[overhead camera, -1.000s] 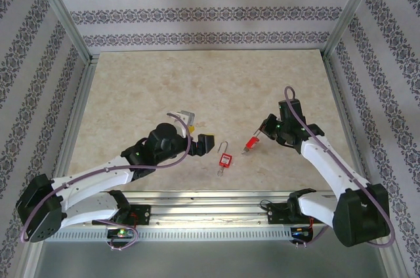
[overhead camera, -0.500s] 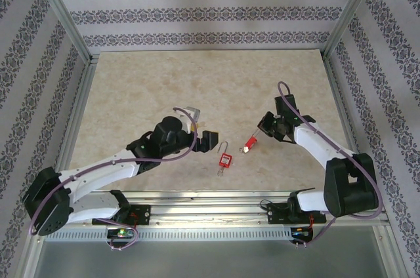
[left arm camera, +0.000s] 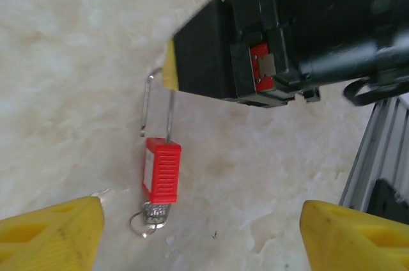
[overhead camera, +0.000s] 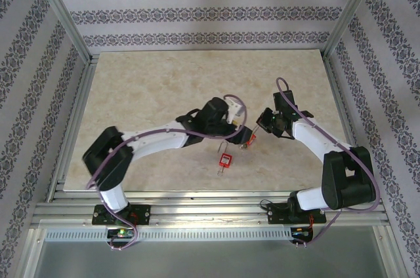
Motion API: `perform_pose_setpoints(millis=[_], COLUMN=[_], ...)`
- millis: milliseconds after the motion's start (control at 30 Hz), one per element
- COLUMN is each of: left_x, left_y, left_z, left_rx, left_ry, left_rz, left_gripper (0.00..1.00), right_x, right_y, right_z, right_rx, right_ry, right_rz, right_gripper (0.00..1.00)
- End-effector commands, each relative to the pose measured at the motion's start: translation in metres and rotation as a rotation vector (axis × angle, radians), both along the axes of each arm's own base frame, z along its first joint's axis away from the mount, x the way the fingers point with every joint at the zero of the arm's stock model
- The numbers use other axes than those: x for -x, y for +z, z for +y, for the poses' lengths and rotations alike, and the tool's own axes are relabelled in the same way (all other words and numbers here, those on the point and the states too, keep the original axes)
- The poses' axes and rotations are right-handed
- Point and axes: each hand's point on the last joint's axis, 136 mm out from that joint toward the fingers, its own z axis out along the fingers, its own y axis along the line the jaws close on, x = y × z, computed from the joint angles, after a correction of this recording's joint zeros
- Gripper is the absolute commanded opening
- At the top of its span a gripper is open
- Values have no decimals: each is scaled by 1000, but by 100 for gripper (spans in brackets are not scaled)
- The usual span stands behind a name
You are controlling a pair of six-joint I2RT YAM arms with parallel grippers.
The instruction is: Unlock with the key
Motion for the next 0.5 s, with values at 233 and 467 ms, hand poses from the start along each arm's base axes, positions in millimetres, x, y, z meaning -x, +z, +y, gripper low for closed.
perform_pose_setpoints(millis=[233,467], left_x=[12,1], left_y=[-74,-94], left_z=[-8,-20], left_rx=[-275,-261], left_ry=[-163,-149], left_rz=[121,150], left_gripper=[70,67], right_x=[-13,-14], right_y=[10,9], right_z=[2,6], right_rx=[-33,-53], right_ry=[-22,-18], right_rz=[-23,-26], right_gripper=[0,0])
